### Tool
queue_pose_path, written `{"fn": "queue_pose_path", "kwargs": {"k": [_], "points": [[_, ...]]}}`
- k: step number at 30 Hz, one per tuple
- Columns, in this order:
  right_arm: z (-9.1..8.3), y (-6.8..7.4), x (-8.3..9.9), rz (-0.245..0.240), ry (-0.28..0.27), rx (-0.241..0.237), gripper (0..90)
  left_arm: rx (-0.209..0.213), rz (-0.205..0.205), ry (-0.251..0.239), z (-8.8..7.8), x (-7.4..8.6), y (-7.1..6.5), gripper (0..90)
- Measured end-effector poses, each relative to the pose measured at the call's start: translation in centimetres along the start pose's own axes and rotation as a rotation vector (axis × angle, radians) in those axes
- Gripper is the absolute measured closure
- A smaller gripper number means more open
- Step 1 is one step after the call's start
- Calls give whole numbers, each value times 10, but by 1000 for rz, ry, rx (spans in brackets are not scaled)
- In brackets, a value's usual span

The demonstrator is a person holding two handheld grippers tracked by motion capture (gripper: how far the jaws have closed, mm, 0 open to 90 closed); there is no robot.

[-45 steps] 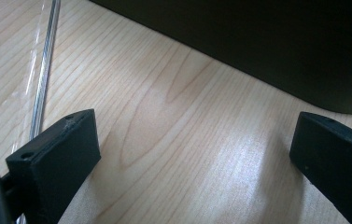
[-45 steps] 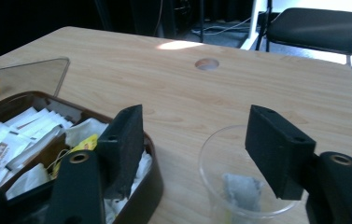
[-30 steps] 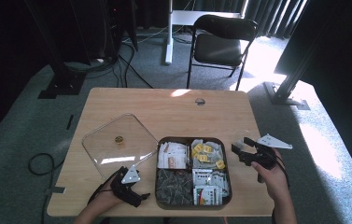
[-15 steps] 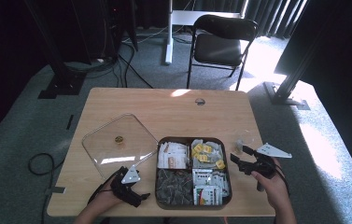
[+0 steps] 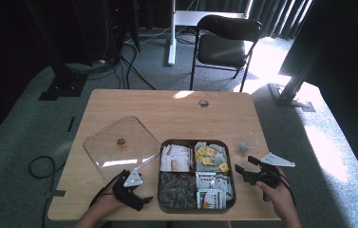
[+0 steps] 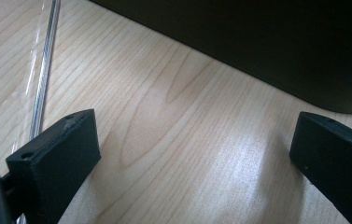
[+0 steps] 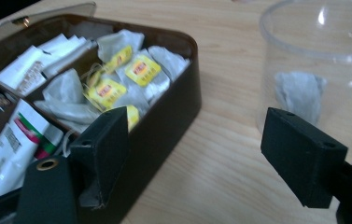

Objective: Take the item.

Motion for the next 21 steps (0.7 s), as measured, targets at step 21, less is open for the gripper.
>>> {"fn": "queue_pose_path", "kwargs": {"k": [21], "points": [[18, 0, 39, -36, 166, 15, 204, 0, 0, 0, 0, 0, 0, 16]]}}
Point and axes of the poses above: each handheld gripper's, and its own axes: z roughly forward along the jaws, x roughly out of its underside, y roughly to its left, the point moved 3 cm from there along z, roughly forward along the jaws, and after that the axes turned 4 degrees about -y, right-handed, at the moved point
